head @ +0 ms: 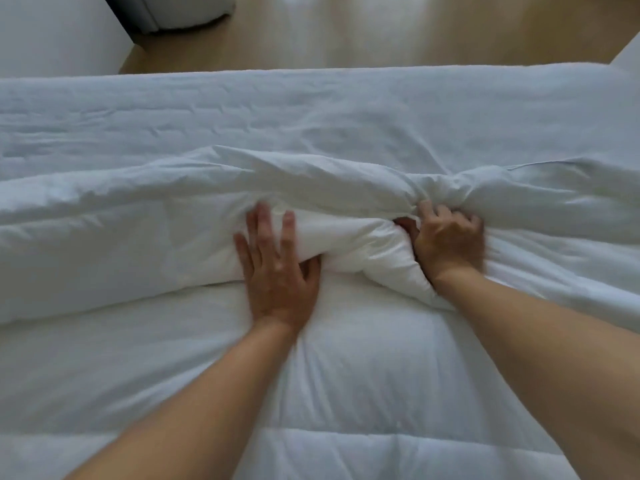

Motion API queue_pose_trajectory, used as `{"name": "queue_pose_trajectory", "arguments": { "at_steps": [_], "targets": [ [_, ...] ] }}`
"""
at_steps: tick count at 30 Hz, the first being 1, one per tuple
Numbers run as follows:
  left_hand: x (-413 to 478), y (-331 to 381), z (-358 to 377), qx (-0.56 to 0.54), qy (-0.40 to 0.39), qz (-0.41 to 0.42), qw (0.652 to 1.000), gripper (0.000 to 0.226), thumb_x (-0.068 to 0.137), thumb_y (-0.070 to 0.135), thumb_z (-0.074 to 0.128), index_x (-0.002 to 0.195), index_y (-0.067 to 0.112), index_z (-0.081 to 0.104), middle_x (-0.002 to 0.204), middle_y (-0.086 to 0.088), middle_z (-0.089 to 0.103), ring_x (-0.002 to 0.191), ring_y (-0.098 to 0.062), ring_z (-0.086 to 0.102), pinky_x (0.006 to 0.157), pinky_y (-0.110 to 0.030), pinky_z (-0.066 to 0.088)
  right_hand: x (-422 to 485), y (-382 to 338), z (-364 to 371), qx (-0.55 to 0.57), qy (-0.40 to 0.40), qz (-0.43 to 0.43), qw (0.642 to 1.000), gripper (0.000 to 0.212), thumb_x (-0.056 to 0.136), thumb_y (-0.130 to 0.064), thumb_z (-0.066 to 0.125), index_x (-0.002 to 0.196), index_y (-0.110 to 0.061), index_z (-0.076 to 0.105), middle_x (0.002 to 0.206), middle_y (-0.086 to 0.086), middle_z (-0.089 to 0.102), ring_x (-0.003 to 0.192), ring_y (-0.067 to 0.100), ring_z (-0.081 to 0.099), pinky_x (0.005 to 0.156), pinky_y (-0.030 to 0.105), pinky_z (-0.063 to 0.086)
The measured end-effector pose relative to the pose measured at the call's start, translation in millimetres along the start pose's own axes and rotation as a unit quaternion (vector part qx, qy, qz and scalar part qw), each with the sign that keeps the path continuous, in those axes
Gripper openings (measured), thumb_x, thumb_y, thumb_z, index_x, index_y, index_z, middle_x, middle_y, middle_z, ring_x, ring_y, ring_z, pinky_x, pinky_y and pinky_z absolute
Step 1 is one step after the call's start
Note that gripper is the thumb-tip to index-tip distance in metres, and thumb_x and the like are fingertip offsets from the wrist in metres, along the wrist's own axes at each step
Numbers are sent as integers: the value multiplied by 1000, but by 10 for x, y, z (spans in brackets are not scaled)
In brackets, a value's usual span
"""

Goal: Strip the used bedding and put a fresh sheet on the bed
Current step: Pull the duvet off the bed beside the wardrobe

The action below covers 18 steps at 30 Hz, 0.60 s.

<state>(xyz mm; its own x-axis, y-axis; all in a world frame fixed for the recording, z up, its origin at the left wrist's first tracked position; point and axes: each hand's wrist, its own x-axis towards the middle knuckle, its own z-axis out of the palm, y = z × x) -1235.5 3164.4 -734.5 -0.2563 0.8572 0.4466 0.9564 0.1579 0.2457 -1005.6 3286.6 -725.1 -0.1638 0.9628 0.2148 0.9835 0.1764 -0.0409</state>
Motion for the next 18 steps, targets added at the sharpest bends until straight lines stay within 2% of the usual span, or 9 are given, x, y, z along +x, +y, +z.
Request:
{"name": "queue_pose_trajectory", "arguments": {
  "at_steps": [2, 5, 7, 9, 12, 15, 17, 18],
  "targets": [
    [92, -35, 141, -17, 1, -11, 1000, 78, 88, 40, 61, 154, 9, 34, 164, -22, 20, 154, -38, 11, 125, -54, 5, 174, 44, -27, 25, -19, -6, 999, 54, 97, -64, 37, 105, -19, 65, 93, 16, 73, 86, 38, 69, 81, 42, 44],
    [46, -52, 294, -56, 17, 4, 998, 75, 93, 40, 53, 152, 0, 32, 163, -26, 21, 153, -41, 15, 124, -57, 10, 763, 192, -168, 43, 82, -32, 995, 52, 94, -67, 44, 95, -18, 61, 82, 19, 71, 76, 41, 68, 71, 42, 48],
    [1, -96, 360, -55, 0, 19, 998, 76, 93, 44, 50, 152, 0, 32, 162, -26, 22, 152, -41, 18, 123, -58, 11, 1387, 264, -271, 30, 130, 17, 991, 53, 91, -70, 44, 98, -19, 58, 83, 20, 70, 77, 41, 67, 75, 45, 47],
    [26, -99, 409, -45, -18, 22, 999, 74, 92, 46, 49, 153, 7, 36, 163, -23, 24, 151, -40, 23, 122, -60, 14, 1780, 318, -233, -2, 105, 94, 990, 59, 89, -71, 45, 110, -17, 56, 98, 19, 70, 92, 39, 65, 86, 48, 42],
    [32, -114, 470, -8, -21, 22, 1000, 67, 91, 48, 51, 149, 15, 48, 162, -15, 33, 150, -36, 30, 121, -60, 17, 1617, 206, 162, -23, 31, 128, 991, 67, 92, -67, 45, 126, -10, 49, 123, 20, 58, 115, 39, 52, 97, 50, 35],
    [23, -151, 524, 16, -23, 34, 999, 63, 91, 48, 51, 146, 18, 53, 161, -11, 36, 150, -34, 31, 121, -59, 18, 1424, 169, 208, 48, -30, 150, 987, 70, 90, -71, 47, 128, -12, 48, 132, 18, 52, 124, 37, 46, 100, 47, 33],
    [29, -155, 534, 29, -28, 33, 999, 62, 91, 49, 50, 146, 20, 53, 161, -11, 36, 150, -33, 30, 120, -59, 18, 1393, 220, -41, 169, -4, 183, 968, 70, 83, -74, 55, 125, -19, 52, 132, 13, 51, 125, 35, 46, 100, 45, 35],
    [33, -153, 529, 33, -32, 31, 998, 62, 91, 50, 50, 146, 20, 53, 161, -10, 36, 150, -33, 29, 120, -59, 18, 1237, 193, -169, 216, 40, 171, 960, 67, 81, -74, 56, 123, -22, 54, 130, 10, 52, 122, 34, 48, 98, 44, 37]
  ]
}}
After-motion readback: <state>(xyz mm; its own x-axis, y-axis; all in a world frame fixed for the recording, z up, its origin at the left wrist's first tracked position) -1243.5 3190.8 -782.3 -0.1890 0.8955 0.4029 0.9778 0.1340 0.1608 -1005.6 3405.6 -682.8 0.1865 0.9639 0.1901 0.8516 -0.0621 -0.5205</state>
